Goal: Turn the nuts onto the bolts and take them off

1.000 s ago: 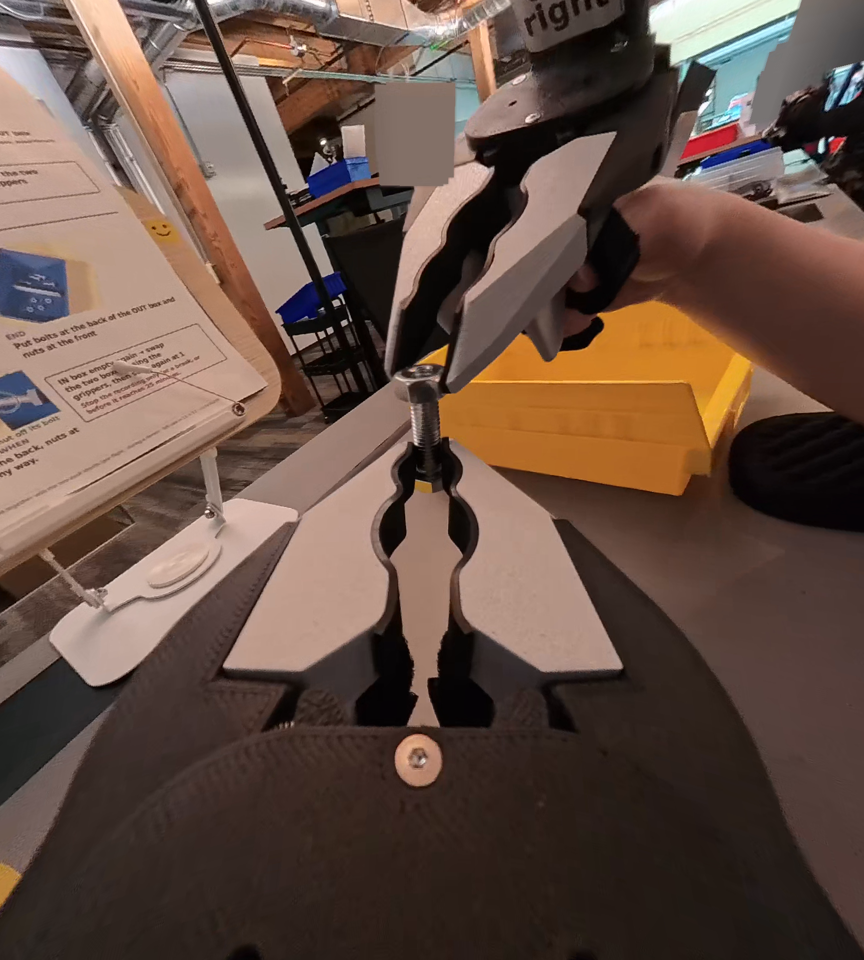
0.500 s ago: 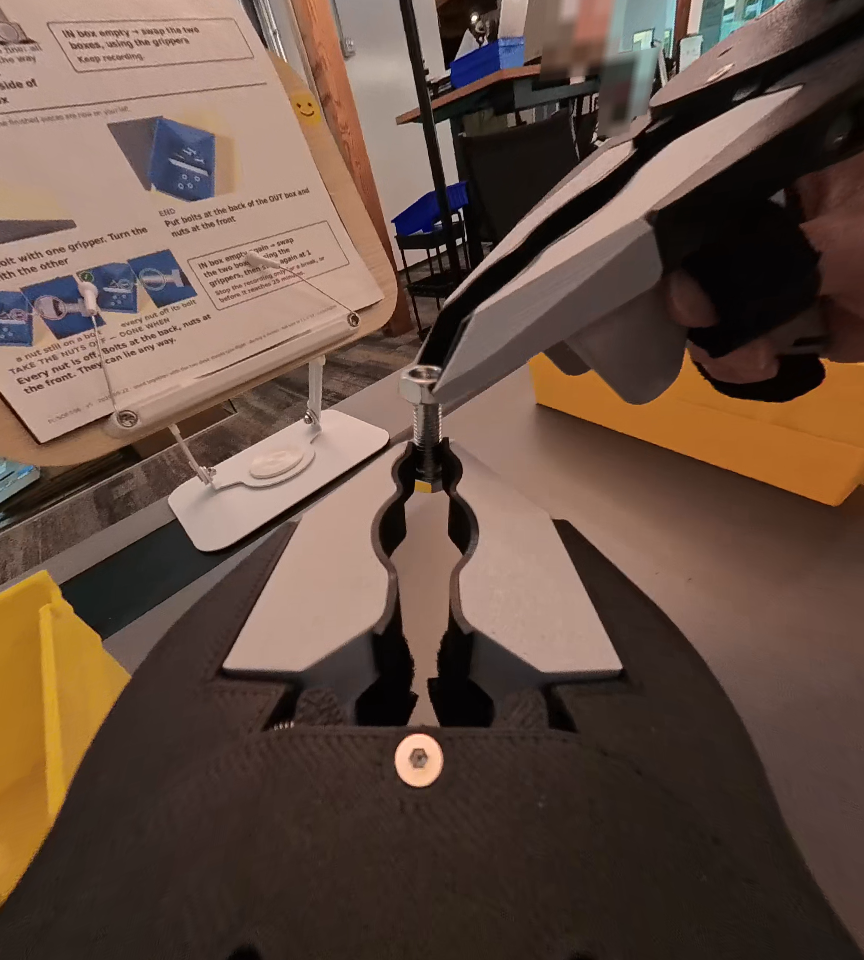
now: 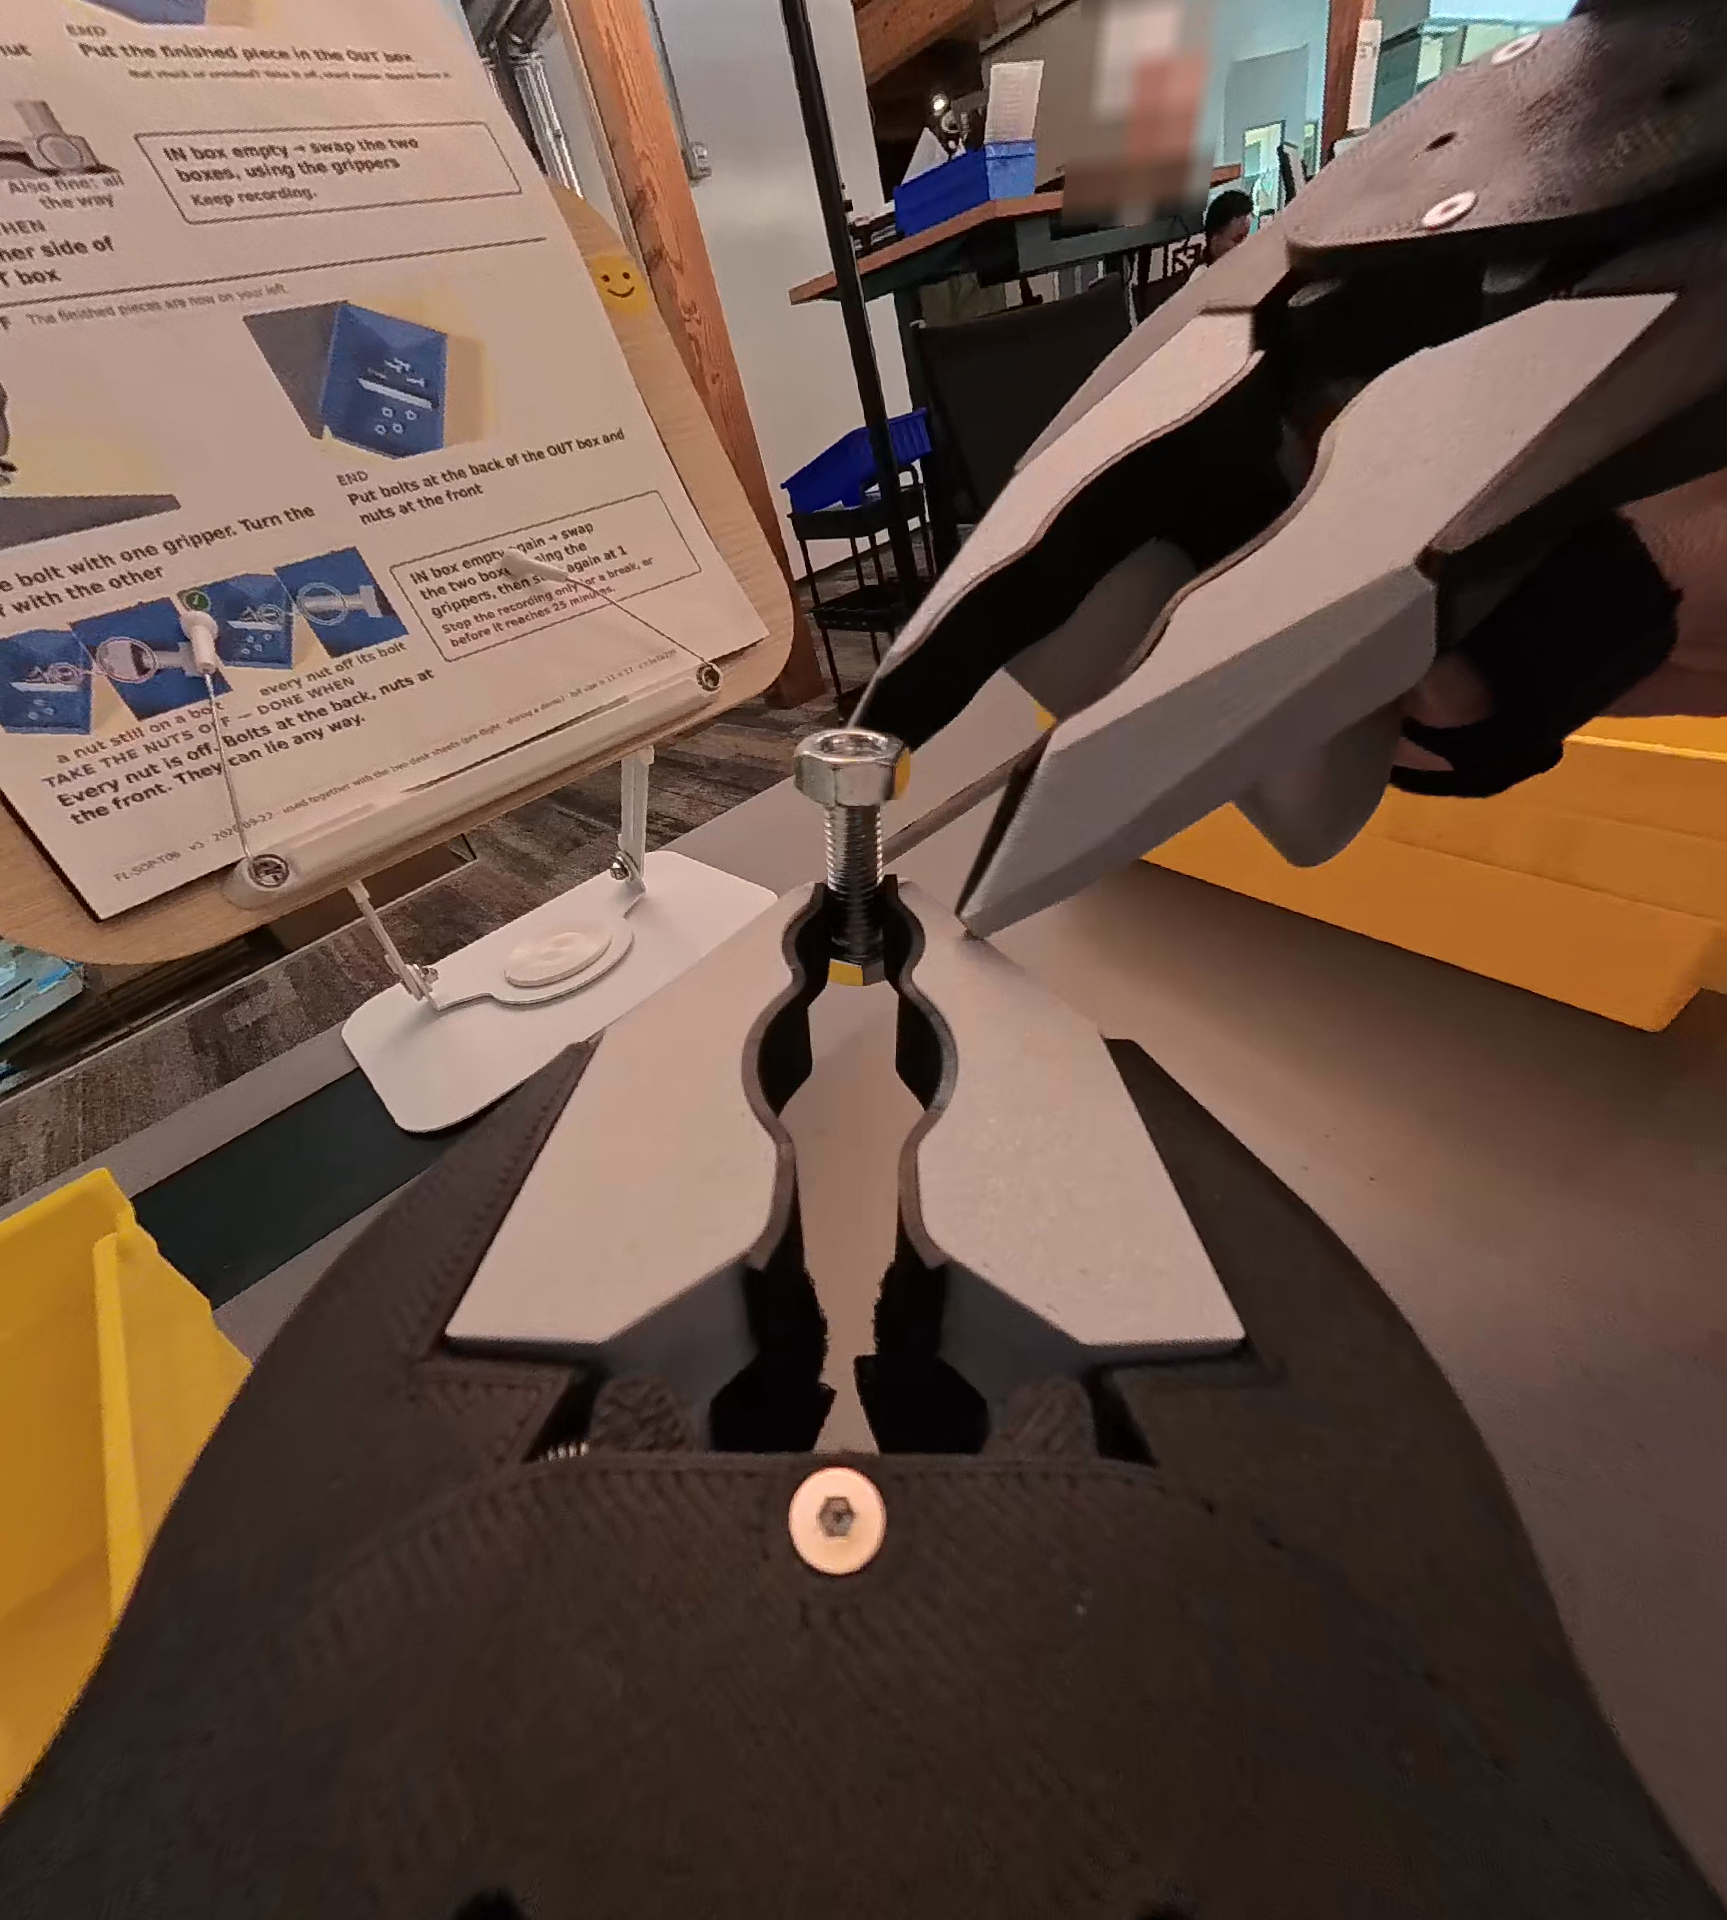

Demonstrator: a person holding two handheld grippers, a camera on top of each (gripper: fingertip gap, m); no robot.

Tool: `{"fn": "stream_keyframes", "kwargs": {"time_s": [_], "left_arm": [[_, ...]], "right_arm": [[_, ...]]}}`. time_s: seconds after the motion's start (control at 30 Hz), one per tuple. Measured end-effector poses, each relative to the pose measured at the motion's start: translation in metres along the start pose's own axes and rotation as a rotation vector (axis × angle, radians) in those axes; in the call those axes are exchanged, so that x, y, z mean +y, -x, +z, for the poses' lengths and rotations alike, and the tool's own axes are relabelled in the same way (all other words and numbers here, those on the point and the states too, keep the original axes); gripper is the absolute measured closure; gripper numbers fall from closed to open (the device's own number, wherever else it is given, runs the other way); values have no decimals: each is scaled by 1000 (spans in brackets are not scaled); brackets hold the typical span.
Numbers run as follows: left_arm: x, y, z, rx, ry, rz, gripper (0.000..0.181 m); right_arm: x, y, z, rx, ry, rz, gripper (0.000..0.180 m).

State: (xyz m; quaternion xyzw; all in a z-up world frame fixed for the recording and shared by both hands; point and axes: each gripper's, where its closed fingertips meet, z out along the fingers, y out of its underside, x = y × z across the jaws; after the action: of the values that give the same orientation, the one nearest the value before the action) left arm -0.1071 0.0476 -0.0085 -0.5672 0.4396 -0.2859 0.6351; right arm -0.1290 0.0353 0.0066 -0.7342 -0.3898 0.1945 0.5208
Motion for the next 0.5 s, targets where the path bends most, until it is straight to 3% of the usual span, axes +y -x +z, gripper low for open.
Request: {"fn": "stream_keyframes", "kwargs": {"time_s": [0.03,0.5], "left_arm": [[0,0,0,1,1,-3,173],[-2,-1,-1,10,-13,-11,174]], "right_arm": [[0,-1,-1,8,6,-6,140],[-8,1,-11,-11,-31,-53,140]]}}
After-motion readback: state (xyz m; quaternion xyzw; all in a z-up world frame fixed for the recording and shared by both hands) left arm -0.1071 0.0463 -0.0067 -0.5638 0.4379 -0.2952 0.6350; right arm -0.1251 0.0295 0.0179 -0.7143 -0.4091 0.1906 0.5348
